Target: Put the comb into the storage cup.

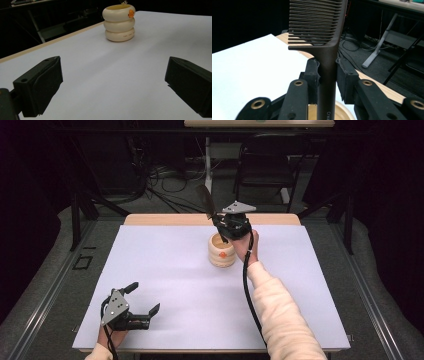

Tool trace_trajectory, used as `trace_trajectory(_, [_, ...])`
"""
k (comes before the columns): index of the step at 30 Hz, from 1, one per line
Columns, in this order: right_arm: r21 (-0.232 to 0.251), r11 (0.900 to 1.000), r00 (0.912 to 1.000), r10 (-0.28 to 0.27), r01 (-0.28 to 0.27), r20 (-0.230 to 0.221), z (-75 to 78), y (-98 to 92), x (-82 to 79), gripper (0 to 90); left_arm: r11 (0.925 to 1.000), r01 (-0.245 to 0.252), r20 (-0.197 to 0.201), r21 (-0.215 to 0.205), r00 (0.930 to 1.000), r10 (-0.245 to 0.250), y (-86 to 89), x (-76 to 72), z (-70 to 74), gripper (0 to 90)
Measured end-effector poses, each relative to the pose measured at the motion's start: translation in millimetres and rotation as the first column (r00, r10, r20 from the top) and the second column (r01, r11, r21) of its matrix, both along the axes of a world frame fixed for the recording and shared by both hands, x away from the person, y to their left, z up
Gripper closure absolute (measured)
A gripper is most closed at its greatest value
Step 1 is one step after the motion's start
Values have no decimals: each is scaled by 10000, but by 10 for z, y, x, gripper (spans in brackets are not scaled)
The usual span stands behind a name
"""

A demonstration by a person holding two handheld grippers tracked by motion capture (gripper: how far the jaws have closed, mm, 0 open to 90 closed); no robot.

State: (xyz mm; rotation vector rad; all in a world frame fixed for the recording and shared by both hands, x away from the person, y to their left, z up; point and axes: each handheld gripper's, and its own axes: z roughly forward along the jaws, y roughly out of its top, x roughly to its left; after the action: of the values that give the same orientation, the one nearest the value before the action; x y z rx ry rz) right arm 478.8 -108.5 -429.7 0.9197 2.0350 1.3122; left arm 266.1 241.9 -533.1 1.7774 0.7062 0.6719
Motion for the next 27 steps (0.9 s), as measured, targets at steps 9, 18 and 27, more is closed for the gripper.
trace_trajectory(9, [-9, 10000, 9999, -16, 16, -105, -89, 2, 10, 721, 10000, -16, -8, -8, 10000, 16, 0, 0, -1, 13])
trace_trajectory(18, [-104, 9999, 9998, 7, -9, -218, -149, -8, 5, 720, 10000, -11, 2, -6, 10000, 11, 0, -1, -1, 13])
trace_trajectory(27, [-183, 9998, 9994, 29, -36, -336, -199, -27, 4, 720, 10000, -20, 1, 9, 10000, 20, -1, -1, 0, 13])
